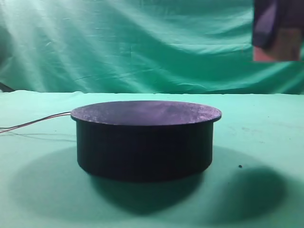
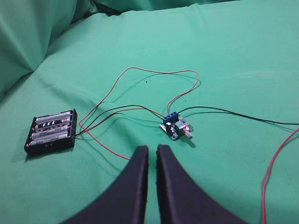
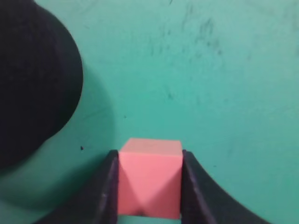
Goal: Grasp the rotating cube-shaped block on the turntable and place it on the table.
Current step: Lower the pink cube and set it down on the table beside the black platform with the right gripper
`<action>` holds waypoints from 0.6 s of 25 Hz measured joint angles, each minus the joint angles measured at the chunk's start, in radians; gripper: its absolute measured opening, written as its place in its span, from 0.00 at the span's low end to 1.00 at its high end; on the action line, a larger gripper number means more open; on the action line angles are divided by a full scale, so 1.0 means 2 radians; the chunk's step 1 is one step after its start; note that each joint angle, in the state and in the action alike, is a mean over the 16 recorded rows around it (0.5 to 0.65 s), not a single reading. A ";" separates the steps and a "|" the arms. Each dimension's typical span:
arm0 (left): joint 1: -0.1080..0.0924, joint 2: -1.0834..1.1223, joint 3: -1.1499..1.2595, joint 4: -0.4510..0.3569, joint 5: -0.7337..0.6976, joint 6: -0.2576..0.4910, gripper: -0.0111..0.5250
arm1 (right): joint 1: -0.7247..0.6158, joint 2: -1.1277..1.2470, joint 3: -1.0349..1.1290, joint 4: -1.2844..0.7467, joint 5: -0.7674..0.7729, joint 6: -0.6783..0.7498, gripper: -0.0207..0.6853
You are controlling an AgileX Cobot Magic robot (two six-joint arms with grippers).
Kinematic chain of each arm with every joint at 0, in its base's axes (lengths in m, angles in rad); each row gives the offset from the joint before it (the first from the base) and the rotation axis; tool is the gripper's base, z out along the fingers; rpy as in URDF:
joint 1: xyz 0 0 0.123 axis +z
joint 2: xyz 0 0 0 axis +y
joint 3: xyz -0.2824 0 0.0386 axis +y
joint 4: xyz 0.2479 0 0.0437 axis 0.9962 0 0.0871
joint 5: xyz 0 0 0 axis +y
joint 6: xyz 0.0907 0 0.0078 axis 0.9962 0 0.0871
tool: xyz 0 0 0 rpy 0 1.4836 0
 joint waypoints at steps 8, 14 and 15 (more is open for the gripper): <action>0.000 0.000 0.000 0.000 0.000 0.000 0.02 | -0.002 -0.028 -0.015 -0.004 0.009 0.002 0.55; 0.000 0.000 0.000 0.000 0.000 0.000 0.02 | -0.002 -0.112 -0.040 -0.034 0.061 0.038 0.37; 0.000 0.000 0.000 0.000 0.000 0.000 0.02 | -0.002 -0.129 -0.041 -0.039 0.069 0.045 0.32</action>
